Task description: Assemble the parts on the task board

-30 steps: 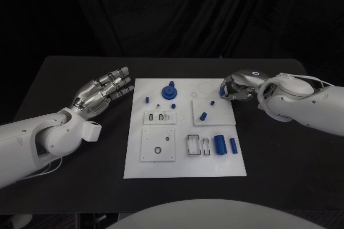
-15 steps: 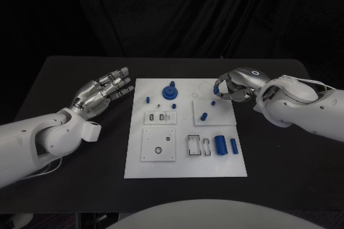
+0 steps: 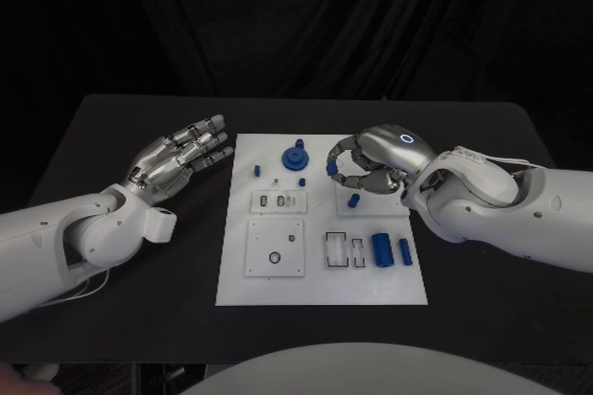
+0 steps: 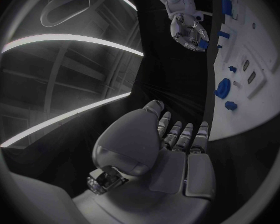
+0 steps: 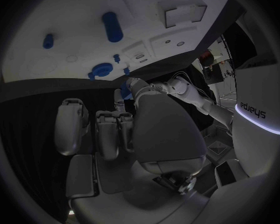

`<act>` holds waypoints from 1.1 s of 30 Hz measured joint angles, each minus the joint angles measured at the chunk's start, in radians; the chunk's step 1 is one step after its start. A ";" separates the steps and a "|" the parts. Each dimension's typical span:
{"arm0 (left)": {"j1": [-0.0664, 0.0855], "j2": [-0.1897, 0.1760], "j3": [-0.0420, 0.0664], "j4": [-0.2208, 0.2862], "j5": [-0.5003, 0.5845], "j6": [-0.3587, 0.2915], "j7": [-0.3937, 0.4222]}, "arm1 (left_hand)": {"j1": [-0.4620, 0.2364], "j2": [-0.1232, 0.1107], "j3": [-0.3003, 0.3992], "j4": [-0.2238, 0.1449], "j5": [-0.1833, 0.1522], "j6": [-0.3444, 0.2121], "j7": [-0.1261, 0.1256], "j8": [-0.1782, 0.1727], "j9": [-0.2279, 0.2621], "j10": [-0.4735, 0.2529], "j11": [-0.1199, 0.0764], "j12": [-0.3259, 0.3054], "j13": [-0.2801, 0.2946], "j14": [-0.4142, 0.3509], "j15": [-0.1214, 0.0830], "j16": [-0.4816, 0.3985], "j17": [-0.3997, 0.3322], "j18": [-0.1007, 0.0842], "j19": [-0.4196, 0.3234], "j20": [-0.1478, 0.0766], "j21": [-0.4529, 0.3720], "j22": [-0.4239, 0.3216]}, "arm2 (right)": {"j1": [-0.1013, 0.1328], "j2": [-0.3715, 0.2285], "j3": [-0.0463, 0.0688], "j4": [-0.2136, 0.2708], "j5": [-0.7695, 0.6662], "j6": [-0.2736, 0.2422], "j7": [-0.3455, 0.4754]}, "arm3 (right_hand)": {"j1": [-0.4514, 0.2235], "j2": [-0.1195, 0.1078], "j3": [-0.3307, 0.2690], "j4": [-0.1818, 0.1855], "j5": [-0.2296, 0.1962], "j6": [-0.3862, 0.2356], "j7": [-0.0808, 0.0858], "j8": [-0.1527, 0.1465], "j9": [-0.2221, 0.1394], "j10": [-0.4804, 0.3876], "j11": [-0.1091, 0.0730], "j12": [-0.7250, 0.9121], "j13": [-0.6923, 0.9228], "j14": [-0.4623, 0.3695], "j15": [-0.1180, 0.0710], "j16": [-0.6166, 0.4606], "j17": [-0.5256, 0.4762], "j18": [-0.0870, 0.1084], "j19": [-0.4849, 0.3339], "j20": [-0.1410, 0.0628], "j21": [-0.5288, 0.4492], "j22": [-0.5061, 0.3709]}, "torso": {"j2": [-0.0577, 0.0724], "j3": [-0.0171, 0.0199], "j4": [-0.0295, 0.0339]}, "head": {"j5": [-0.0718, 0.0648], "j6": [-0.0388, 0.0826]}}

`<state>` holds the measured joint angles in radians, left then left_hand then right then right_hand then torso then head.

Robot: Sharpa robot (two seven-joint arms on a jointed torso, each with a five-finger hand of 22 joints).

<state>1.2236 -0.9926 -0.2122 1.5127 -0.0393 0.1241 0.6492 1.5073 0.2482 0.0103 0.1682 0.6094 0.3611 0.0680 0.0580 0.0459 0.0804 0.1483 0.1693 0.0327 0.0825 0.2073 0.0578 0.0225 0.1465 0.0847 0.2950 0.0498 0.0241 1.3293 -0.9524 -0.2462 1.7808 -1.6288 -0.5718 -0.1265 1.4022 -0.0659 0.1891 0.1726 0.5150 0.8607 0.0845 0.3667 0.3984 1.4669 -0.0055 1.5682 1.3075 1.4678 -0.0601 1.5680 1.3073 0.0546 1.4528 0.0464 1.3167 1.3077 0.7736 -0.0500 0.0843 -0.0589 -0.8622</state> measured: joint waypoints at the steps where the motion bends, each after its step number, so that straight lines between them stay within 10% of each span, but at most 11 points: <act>1: 0.000 0.000 0.000 0.000 0.000 0.000 0.000 | 0.000 0.000 0.000 0.000 0.000 0.000 0.000 0.000 0.000 0.000 0.000 0.000 0.000 0.000 0.000 0.000 0.000 0.000 0.000 0.000 0.000 0.000 | -0.005 0.006 0.000 0.003 -0.006 -0.001 -0.005 | 0.003 -0.003 0.003 -0.003 0.000 0.004 0.000 0.000 0.000 0.000 0.000 0.000 0.000 0.000 0.000 0.000 0.000 0.000 0.000 0.000 0.000 0.000 | 0.000 -0.0002 0.0005 | 0.000 -0.001; 20: 0.000 -0.002 0.000 0.002 0.000 0.000 0.000 | -0.004 -0.004 0.003 -0.003 0.000 0.000 0.000 0.000 0.000 0.000 0.000 0.000 0.000 0.000 0.000 0.000 0.000 0.000 0.000 0.000 0.000 0.000 | -0.090 0.181 0.004 -0.083 -0.133 0.025 -0.123 | -0.001 -0.020 0.010 -0.010 0.012 0.013 0.002 -0.004 0.002 0.000 0.000 0.000 0.000 0.000 0.000 0.000 0.000 0.000 0.007 0.000 0.030 0.000 | 0.000 0.0006 -0.0021 | 0.026 -0.011; 33: 0.000 0.000 0.000 0.000 0.000 0.000 -0.002 | -0.004 -0.004 0.003 -0.003 0.000 0.000 0.000 0.000 0.000 0.000 0.000 0.000 0.000 0.000 0.000 0.000 0.000 0.000 0.000 0.000 0.000 0.000 | -0.102 0.212 0.008 -0.114 -0.163 0.049 -0.167 | -0.001 -0.020 0.015 -0.010 0.016 0.013 0.002 -0.010 0.001 0.000 0.000 0.000 0.000 0.000 0.000 0.000 0.000 0.000 0.007 0.000 0.030 0.000 | 0.001 0.0005 -0.0019 | 0.026 -0.011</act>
<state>1.2233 -0.9930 -0.2121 1.5128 -0.0393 0.1243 0.6474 1.5034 0.2443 0.0131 0.1655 0.6094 0.3611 0.0681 0.0580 0.0459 0.0804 0.1483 0.1693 0.0327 0.0825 0.2073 0.0578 0.0224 0.1466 0.0847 0.2950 0.0498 0.0241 1.2270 -0.7403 -0.2378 1.6668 -1.7916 -0.5223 -0.2937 1.4013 -0.0862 0.2046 0.1627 0.5306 0.8733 0.0868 0.3569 0.3996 1.4669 -0.0054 1.5682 1.3074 1.4678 -0.0601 1.5679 1.3073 0.0547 1.4600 0.0464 1.3467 1.3074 0.7743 -0.0495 0.0824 -0.0324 -0.8729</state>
